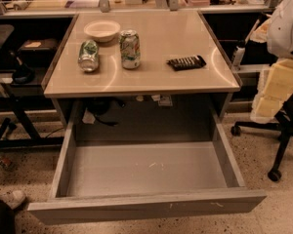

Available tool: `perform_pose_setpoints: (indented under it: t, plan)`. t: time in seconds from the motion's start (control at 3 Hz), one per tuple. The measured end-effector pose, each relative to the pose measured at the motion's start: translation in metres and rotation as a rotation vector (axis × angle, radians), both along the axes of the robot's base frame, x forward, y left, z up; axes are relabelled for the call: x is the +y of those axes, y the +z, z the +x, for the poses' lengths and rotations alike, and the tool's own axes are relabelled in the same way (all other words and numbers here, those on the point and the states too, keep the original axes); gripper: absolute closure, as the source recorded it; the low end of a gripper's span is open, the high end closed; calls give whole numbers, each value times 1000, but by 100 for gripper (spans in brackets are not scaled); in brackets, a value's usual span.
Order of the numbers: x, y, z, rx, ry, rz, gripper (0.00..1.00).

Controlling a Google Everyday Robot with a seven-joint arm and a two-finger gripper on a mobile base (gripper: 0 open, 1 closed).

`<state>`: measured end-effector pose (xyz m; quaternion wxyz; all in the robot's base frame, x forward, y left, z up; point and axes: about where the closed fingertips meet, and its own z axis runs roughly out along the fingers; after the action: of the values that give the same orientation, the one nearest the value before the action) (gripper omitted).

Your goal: Place rxbar chocolate into top drawer

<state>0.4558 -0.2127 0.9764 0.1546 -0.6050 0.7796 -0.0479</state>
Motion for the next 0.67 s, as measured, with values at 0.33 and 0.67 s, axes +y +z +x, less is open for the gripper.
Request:
perform_pose_setpoints:
  t: [0.33, 0.67]
  plan:
    - [5, -4, 43, -4, 0, -14, 0]
    - [14, -7, 92, -9, 20, -37, 0]
